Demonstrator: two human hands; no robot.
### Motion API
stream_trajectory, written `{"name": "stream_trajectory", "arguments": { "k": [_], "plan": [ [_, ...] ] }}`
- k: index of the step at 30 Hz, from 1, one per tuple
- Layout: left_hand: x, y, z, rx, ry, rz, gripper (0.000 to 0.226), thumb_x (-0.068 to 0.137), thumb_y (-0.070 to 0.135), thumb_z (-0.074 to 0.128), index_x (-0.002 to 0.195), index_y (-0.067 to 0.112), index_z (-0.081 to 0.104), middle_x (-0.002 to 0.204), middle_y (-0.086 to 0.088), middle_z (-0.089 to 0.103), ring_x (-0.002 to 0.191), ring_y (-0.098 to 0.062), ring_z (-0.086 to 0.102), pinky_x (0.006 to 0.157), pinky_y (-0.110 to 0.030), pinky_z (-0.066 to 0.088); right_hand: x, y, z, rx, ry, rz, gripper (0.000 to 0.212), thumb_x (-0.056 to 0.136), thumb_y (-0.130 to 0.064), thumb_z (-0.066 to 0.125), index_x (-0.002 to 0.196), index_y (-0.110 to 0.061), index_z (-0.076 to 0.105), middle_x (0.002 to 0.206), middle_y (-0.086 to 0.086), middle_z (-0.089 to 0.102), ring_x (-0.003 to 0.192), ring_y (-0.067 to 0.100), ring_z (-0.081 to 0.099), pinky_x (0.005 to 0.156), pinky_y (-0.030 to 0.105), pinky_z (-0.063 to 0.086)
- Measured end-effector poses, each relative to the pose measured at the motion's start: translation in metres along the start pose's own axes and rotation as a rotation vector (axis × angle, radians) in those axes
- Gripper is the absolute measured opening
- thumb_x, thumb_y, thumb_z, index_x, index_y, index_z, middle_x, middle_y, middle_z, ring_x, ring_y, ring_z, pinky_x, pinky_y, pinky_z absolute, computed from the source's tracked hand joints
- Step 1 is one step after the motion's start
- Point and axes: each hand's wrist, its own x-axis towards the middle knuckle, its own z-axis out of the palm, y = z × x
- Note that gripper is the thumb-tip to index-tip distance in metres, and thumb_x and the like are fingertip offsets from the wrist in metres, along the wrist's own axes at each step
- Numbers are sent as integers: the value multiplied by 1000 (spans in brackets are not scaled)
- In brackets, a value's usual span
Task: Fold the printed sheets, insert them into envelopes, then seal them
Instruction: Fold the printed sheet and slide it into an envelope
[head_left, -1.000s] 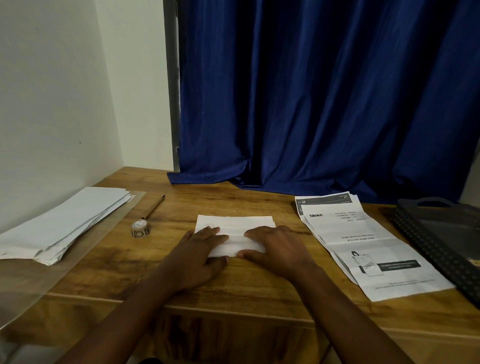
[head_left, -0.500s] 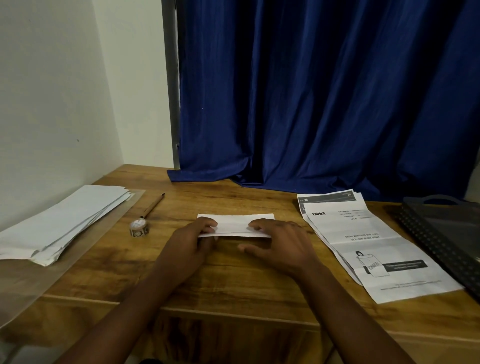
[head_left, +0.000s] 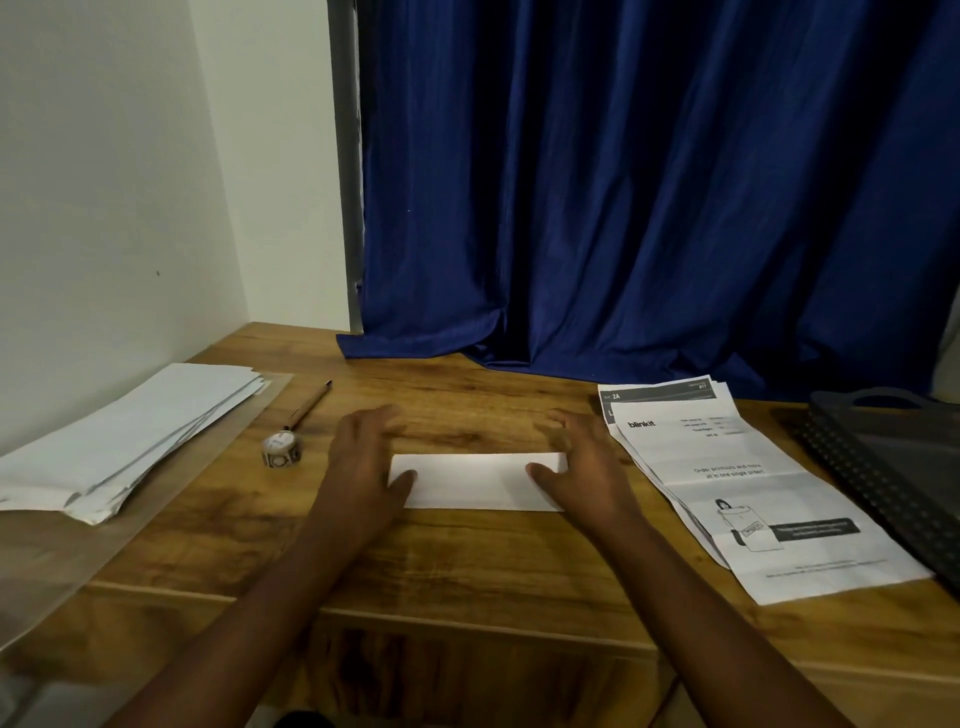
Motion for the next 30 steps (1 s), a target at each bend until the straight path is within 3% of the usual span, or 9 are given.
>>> {"name": "stream_trajectory", "arguments": {
  "k": [3, 6, 11, 15, 18, 22, 25, 27, 30],
  "plan": [
    [-2, 4, 1, 163, -139, 131, 47, 96, 15, 63, 142, 25, 55, 156, -1, 43, 143, -19, 38, 120, -39, 31, -2, -2, 0, -130, -6, -44, 51, 83, -38, 79, 131, -35, 60, 144, -4, 47, 125, 16, 51, 98, 30, 49],
    [-2, 7, 1, 230, -182, 152, 39, 101, 15, 51, 138, 25, 61, 152, 3, 51, 144, -15, 39, 121, -42, 27, -6, -10, -3, -195, 9, -188, 36, 89, -41, 70, 124, -36, 66, 147, -7, 48, 131, 14, 47, 107, 39, 46],
    [-4, 8, -2, 270, -242, 124, 41, 105, 25, 47, 145, 29, 54, 158, 5, 43, 150, -17, 30, 124, -42, 21, -18, -26, -1, -236, -336, -331, 73, 80, -86, 42, 140, -45, 48, 154, -19, 41, 141, 5, 35, 115, 37, 30],
    [-3, 9, 0, 288, -299, 111, 47, 107, 46, 37, 151, 32, 45, 161, 5, 37, 151, -15, 25, 124, -41, 17, -18, -31, -5, -348, -329, -370, 78, 80, -88, 37, 142, -41, 49, 150, -17, 50, 134, 6, 47, 107, 35, 38],
    [-4, 7, 2, 198, -262, 104, 56, 101, 63, 37, 148, 33, 46, 156, 9, 43, 144, -9, 33, 121, -40, 21, -20, -39, -9, -499, -299, -482, 73, 87, -81, 28, 142, -37, 49, 143, -10, 58, 121, 12, 60, 93, 36, 49],
    [-5, 6, 0, 95, -227, 104, 66, 78, 81, 55, 128, 38, 60, 137, 21, 54, 127, 0, 47, 114, -37, 34, -20, -52, -16, -569, -221, -584, 56, 96, -64, 22, 131, -35, 55, 104, -6, 74, 81, 14, 67, 69, 36, 54],
    [-3, 5, -2, 51, -198, 148, 39, 78, 58, 74, 111, 38, 69, 127, 21, 62, 120, 1, 53, 109, -38, 43, -16, -55, -23, -631, -201, -590, 47, 101, -54, 23, 133, -34, 50, 86, -5, 71, 68, 16, 62, 66, 36, 52],
    [-1, 6, -4, -66, -134, 138, 17, 84, 40, 76, 100, 35, 72, 108, 19, 68, 102, 1, 61, 94, -39, 53, -15, -59, -25, -615, -203, -603, 39, 101, -49, 29, 130, -35, 52, 86, -8, 68, 68, 12, 60, 63, 33, 49],
    [-1, 8, -6, -129, -110, 120, 12, 87, 35, 76, 99, 32, 73, 100, 17, 68, 94, -1, 61, 87, -39, 54, -16, -65, -25, -573, -222, -641, 33, 100, -49, 39, 128, -39, 53, 95, -12, 68, 75, 8, 61, 63, 31, 45]
  ]
}}
